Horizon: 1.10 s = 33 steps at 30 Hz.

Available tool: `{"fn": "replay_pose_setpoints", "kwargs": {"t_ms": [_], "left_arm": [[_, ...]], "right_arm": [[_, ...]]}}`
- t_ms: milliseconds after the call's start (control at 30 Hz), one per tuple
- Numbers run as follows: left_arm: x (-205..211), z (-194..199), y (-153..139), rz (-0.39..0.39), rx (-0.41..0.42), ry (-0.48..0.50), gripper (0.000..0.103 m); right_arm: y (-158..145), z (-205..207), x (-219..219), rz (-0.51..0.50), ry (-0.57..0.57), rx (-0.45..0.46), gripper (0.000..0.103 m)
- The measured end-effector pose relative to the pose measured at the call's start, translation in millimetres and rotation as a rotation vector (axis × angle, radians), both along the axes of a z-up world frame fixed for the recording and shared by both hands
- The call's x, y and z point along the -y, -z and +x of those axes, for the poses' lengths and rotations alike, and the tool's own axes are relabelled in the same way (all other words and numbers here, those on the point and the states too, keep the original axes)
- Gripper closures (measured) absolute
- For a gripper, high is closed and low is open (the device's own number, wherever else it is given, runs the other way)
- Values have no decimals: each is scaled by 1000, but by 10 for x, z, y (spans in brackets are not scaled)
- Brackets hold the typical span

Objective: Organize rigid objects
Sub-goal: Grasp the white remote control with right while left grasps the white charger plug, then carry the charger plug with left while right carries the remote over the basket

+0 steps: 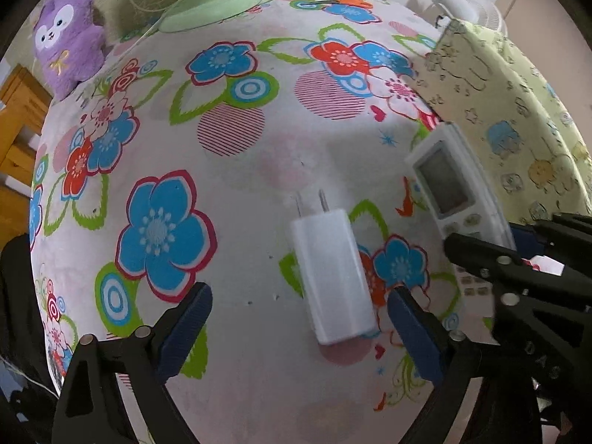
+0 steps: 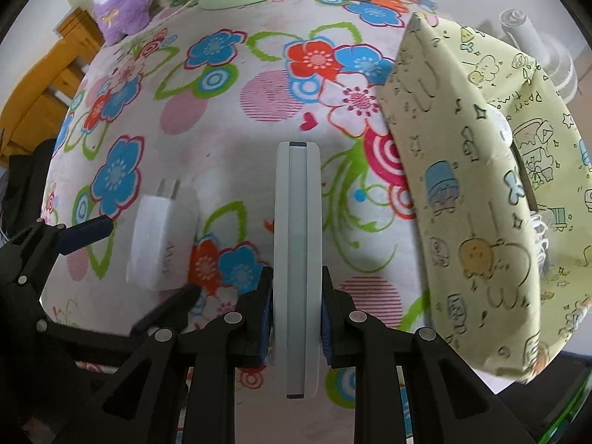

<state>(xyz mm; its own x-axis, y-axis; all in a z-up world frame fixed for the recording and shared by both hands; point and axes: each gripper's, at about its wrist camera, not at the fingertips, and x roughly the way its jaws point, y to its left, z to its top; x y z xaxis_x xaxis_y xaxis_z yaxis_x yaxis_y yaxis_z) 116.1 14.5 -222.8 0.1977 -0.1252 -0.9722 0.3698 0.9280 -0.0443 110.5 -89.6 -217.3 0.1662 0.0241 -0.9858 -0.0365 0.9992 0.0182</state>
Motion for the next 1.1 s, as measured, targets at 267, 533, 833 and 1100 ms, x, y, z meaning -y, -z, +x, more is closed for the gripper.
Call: {"fn": "replay_pose_setpoints", "kwargs": {"t_ms": [267,533,833,1100], "left_arm": [[49,141,101,7,-44,-44,39],[-15,185,57,-33,-56,-114,76],[-125,-25,-218,-56,-33,-134,76],[-249,-301,-504,-85,7,-109,76]], "right_arm": [[82,119,66,10,-6,-23,79],[139,207,-7,19,-40,-35,79],[-33,140,-79,25,-56,4,79],[-273,-112,-155,38,-65,44,79]]}}
